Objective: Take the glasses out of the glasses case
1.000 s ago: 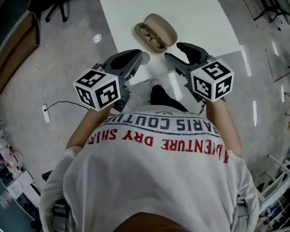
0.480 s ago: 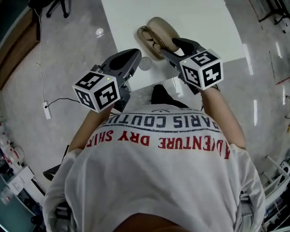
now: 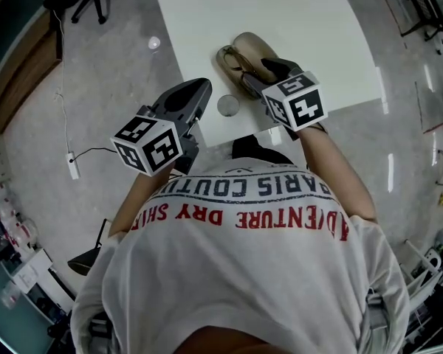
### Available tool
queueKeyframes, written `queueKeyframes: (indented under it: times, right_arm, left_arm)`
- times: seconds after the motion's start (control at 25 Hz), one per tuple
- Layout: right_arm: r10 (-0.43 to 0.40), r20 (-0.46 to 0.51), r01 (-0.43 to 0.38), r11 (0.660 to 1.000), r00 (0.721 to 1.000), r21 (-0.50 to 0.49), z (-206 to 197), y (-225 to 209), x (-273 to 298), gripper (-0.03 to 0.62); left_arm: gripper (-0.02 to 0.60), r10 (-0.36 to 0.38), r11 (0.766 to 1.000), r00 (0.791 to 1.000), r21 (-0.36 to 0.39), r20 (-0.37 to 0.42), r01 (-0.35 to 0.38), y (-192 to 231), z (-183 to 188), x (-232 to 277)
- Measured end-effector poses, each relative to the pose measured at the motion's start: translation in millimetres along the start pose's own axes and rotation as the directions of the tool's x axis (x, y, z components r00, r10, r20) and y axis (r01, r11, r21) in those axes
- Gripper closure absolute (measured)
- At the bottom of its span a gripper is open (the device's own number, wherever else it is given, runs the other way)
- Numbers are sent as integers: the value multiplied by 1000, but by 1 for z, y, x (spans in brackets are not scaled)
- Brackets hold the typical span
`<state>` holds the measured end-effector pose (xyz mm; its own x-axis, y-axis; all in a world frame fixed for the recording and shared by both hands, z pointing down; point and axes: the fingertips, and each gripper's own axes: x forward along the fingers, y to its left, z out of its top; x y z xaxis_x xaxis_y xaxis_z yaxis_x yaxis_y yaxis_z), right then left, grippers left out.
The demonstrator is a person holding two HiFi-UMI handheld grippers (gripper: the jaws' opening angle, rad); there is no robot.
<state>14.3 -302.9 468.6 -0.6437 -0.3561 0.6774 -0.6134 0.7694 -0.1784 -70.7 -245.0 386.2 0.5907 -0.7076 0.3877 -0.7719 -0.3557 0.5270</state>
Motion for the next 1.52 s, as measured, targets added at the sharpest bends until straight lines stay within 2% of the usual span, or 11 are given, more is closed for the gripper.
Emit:
queueKeyframes:
  times: [0.36,0.56,0.8,1.12,1.32,1.52]
  right_arm:
    - [-55,-95,53,998,994,-30,-14,-7,27,404]
    - [-141,-142,124,985,980,-123,-19,-14,34,414]
    - [-203,-211,143,953,956,-269,-28,-17,40,434]
    - [-235,-260,121,913,936,-390,-34,-12,51,498]
    - [-208,-292,81,917,934,-391,-38,-10,54,549]
    - [-199,-309,63,915,930,-397,-38,-6,52,551]
  left_arm:
    - [546,20,999,1000,-26,-8,-20,19,-4,-3]
    - [546,27,999,1000,-46,-12,-28,26,-11,-6]
    - [546,33,997,999,-76,-12,-34,36,-16,-8]
    - [546,44,993,999,-108,-1,-44,50,-25,-13]
    - [546,45,991,999,-125,3,-44,53,-30,-14]
    - [546,49,988,999,-145,14,-47,53,-35,-20]
